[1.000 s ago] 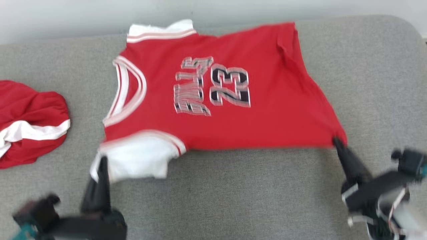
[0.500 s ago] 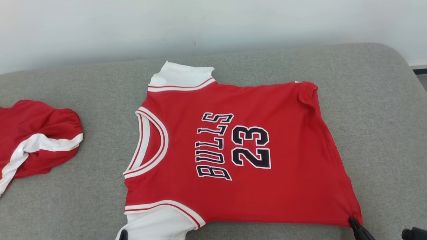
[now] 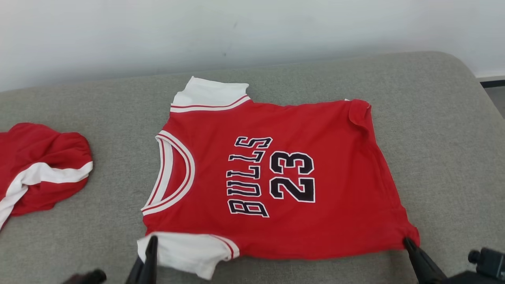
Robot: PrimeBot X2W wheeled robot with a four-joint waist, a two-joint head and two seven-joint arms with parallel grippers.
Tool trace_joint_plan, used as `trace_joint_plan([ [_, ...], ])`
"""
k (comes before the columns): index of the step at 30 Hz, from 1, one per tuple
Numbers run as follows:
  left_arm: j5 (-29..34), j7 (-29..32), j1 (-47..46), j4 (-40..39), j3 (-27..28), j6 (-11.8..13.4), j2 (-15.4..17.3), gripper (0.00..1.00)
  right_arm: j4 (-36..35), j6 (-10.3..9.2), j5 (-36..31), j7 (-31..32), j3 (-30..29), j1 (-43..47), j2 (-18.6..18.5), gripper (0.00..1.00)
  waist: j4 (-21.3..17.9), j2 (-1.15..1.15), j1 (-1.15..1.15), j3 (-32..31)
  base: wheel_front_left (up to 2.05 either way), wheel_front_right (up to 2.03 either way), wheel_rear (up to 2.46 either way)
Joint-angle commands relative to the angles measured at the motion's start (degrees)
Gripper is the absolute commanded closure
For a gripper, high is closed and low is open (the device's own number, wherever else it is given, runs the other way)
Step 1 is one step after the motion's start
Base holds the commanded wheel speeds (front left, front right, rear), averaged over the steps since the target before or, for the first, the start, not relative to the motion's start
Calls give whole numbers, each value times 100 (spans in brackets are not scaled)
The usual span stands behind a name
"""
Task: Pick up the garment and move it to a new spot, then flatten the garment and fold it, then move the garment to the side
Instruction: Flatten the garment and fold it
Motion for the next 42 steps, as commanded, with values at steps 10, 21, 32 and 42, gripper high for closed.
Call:
trace_joint_plan([
  [10, 146, 486, -1675, 902, -60, -330, 248, 100, 118, 2, 57, 757, -355, -1135, 457, 100, -247, 0, 0, 372, 0, 0, 0],
  [21, 186, 233, -2641, 2415, -99, -666, 119, 0, 967, 2, -198, 481, -399, -1998, 612, 0, -213, 0, 0, 423, 0, 0, 0],
  [32, 238, -124, -2336, 2787, 18, -786, 40, 0, 938, 2, -637, -53, -22, -1545, 51, 0, -90, 0, 0, 178, 0, 0, 0],
  [42, 497, -172, -1770, 2825, -177, -681, 89, 0, 1353, 2, -904, -263, 4, -1554, -43, 0, -71, 0, 0, 199, 0, 0, 0],
])
